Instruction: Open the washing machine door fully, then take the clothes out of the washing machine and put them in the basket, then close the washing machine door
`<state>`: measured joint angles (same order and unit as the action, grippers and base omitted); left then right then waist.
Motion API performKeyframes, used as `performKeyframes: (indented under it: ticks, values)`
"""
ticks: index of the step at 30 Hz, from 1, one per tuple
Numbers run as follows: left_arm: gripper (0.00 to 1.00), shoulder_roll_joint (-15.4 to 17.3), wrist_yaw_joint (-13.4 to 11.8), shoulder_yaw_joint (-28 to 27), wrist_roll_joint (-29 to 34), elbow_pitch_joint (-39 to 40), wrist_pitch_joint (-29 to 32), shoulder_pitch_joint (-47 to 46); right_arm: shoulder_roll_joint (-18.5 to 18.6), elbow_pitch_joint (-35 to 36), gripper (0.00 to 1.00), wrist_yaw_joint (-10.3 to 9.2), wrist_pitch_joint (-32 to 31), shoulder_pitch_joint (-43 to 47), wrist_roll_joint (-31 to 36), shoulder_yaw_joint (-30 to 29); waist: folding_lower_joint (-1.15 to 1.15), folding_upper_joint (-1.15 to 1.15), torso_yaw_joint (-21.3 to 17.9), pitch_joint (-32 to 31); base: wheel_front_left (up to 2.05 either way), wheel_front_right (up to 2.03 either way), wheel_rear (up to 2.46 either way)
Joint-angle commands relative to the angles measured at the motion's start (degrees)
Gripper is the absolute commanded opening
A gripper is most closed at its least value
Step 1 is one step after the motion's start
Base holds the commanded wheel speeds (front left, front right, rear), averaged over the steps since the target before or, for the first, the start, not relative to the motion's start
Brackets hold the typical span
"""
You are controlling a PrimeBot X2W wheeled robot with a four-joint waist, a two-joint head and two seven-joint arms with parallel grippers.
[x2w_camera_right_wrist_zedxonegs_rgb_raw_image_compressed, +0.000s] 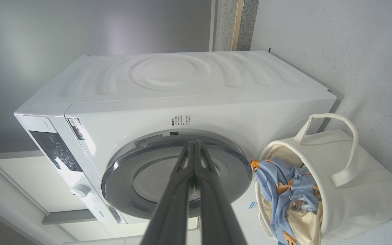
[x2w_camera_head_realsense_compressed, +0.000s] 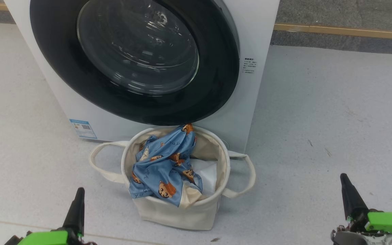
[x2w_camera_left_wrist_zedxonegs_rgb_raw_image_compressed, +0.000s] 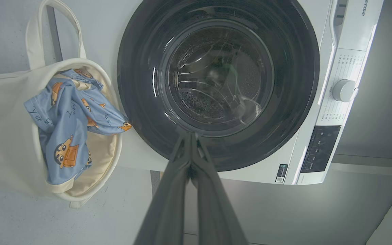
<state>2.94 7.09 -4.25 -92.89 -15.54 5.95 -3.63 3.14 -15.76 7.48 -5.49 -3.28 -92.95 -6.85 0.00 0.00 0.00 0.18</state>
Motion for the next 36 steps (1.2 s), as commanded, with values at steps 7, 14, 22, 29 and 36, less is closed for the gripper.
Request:
performKeyframes:
  ticks: [7, 14, 22, 29, 36]
  values:
    - [0.00, 0.2, 0.4, -2.0, 0.5, 1.5, 0.3, -2.5, 0.2, 1.8, 0.00, 0.01, -0.6, -2.8, 0.3, 0.9, 0.00, 0.00, 0.0, 0.0, 0.00, 0.00, 0.00]
    - [0.00, 0.2, 0.4, -2.0, 0.5, 1.5, 0.3, -2.5, 0.1, 1.8, 0.00, 0.01, -0.6, -2.9, 0.4, 0.8, 0.00, 0.00, 0.0, 0.0, 0.00, 0.00, 0.00]
    - [0.00, 0.1, 0.4, -2.1, 0.5, 1.5, 0.4, -2.5, 0.1, 1.8, 0.00, 0.01, -0.7, -2.9, 0.4, 0.8, 0.00, 0.00, 0.0, 0.0, 0.00, 0.00, 0.00]
    - [0.00, 0.1, 0.4, -2.1, 0.6, 1.5, 0.4, -2.5, 0.0, 1.8, 0.00, 0.01, -0.7, -2.9, 0.5, 0.7, 0.00, 0.00, 0.0, 0.0, 0.00, 0.00, 0.00]
    - [0.00, 0.1, 0.4, -2.1, 0.6, 1.5, 0.4, -2.5, 0.0, 1.8, 0.00, 0.01, -0.7, -2.9, 0.5, 0.7, 0.00, 0.00, 0.0, 0.0, 0.00, 0.00, 0.00]
